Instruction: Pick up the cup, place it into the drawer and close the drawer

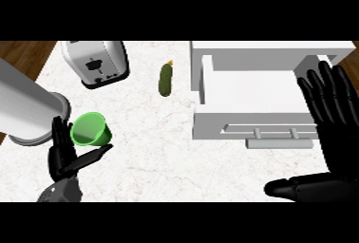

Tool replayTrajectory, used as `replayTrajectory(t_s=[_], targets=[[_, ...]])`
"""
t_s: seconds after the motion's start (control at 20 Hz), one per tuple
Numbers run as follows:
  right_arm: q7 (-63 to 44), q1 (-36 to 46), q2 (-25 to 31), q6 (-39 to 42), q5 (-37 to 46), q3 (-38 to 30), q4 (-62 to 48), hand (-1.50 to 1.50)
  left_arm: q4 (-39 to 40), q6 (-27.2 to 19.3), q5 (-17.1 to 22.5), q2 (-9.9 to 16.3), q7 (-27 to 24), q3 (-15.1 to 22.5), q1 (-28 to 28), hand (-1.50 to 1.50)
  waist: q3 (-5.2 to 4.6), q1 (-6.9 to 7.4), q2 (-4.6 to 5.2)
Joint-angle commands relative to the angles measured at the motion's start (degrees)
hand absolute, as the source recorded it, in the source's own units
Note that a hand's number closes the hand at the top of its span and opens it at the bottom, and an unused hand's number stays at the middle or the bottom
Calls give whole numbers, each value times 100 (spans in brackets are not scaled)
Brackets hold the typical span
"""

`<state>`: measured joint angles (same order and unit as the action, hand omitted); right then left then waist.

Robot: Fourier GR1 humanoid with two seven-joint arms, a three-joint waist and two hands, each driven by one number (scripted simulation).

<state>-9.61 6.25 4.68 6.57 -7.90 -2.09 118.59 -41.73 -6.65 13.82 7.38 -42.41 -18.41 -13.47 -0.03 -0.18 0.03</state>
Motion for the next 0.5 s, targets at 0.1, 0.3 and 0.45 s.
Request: replayTrajectory(t_s=[0.1, 0.3, 0.45], targets=[[-242, -161, -69, -52, 64, 165, 457, -150, -70, 64, 100, -49, -116, 148, 171, -150, 2, 11, -6], [13, -20, -76, 13, -95, -10, 23, -150, 1403, 262, 118, 254, -638, -103, -785, -150, -1, -17, 6], [68, -430, -81, 102, 13, 90, 398, -150, 1541, 730, 259, 400, -897, -170, -689, -150, -1, -21, 4]])
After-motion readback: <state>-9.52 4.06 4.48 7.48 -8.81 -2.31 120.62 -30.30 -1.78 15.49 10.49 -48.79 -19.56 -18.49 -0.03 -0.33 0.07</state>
